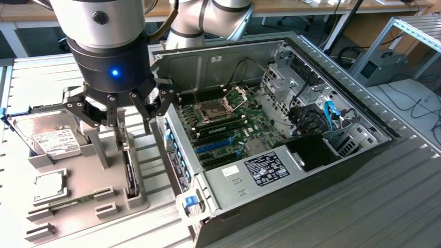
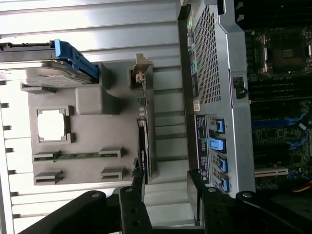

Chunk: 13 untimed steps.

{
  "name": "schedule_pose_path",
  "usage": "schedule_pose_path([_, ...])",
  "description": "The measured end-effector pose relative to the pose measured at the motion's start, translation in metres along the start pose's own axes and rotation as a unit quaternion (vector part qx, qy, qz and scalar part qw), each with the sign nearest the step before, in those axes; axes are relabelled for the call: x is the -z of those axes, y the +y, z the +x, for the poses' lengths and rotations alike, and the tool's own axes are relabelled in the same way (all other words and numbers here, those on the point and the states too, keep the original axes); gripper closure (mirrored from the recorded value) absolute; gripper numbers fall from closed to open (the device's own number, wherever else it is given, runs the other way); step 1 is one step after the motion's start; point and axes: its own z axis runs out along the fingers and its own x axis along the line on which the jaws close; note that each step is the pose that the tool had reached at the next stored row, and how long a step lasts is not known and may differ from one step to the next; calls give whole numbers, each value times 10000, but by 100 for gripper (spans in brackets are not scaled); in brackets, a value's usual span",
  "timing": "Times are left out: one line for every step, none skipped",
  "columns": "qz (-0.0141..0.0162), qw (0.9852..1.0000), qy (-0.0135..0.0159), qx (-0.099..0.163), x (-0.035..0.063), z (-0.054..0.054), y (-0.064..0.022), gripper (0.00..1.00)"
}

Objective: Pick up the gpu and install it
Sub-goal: 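Pick up the gpu and move the gpu toward the slot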

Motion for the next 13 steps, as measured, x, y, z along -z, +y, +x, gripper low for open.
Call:
schedule_pose_path([0, 10000, 0, 0, -9, 6, -1, 52])
schedule_pose_path([1, 10000, 0, -1, -21, 17, -2, 52])
schedule_pose_path([1, 10000, 0, -1, -28, 24, -3, 52])
schedule_pose_path([1, 10000, 1, -2, -37, 33, -4, 52])
schedule_pose_path([1, 10000, 0, -3, -44, 42, -5, 52])
schedule_pose_path([1, 10000, 0, -4, -52, 51, -6, 52])
schedule_pose_path([0, 10000, 0, -4, -59, 60, -8, 52])
schedule_pose_path([0, 10000, -1, -5, -75, 74, -9, 52])
schedule_pose_path([0, 10000, 0, -6, -83, 78, -10, 52])
schedule_pose_path([1, 10000, 0, -6, -91, 83, -11, 52])
schedule_pose_path([0, 10000, 0, -6, -104, 88, -12, 52])
schedule_pose_path([1, 10000, 0, -6, -112, 92, -12, 52])
schedule_pose_path([1, 10000, 0, -6, -122, 98, -13, 52])
